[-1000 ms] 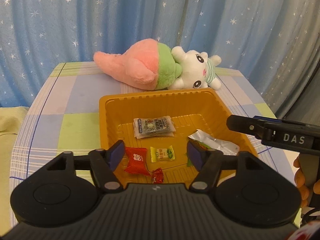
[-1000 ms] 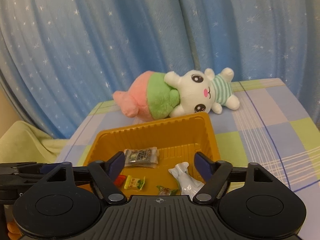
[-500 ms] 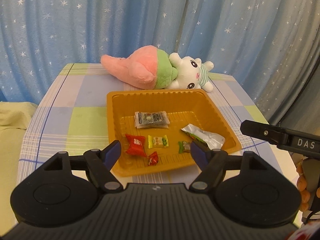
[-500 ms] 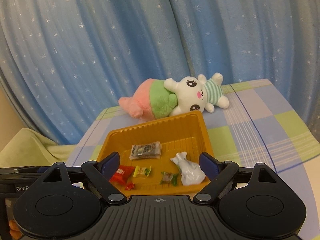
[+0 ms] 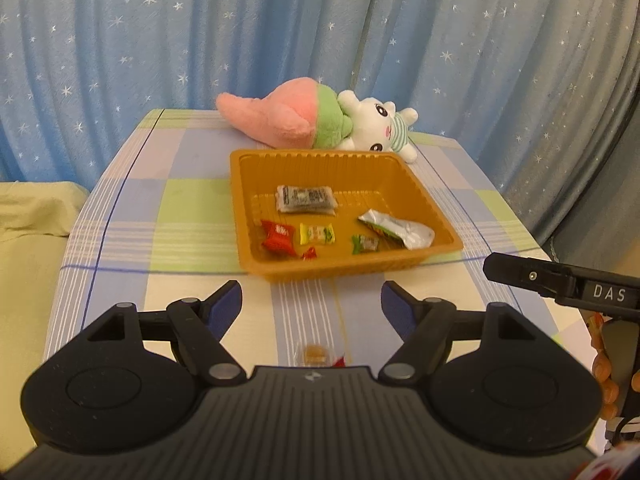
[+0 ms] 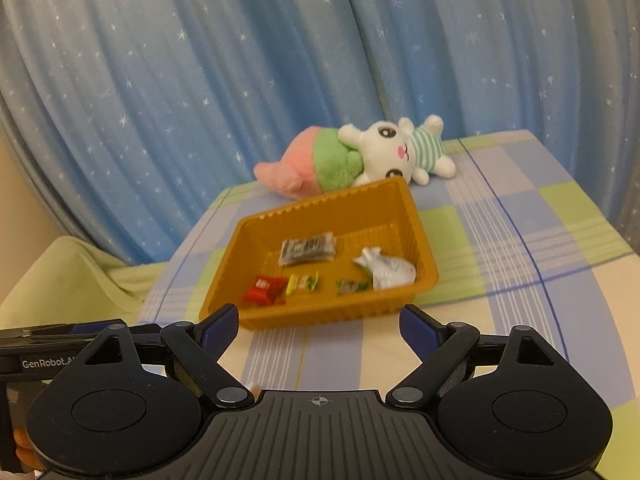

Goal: Organize snacks
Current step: 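Move both open tools back toward the remaining red packets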

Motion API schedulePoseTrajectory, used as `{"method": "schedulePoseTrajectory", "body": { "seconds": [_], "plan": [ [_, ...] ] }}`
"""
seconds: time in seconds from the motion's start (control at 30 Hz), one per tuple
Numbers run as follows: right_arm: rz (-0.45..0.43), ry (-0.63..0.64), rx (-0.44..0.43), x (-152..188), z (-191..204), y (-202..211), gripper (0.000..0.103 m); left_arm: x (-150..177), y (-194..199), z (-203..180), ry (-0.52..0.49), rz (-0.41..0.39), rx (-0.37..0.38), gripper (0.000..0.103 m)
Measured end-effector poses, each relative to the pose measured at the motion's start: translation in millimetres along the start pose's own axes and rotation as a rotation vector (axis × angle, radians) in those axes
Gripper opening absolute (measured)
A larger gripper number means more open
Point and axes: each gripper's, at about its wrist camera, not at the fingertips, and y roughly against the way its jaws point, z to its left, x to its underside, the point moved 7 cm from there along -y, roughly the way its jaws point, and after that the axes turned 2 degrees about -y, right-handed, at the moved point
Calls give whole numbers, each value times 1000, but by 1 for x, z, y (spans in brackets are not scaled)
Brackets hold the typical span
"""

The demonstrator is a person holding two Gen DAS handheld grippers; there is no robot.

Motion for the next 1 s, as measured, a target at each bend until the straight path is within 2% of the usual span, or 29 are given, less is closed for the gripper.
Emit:
{"method": "schedulePoseTrajectory", "body": {
  "seconds": [0.5, 1.0],
  "plan": [
    [95, 77, -16, 55, 16, 16, 87, 64, 20, 18, 31, 74, -39, 74],
    [204, 93, -38, 104, 21, 9, 87, 119, 23, 20, 57, 172, -55, 74]
  ]
}}
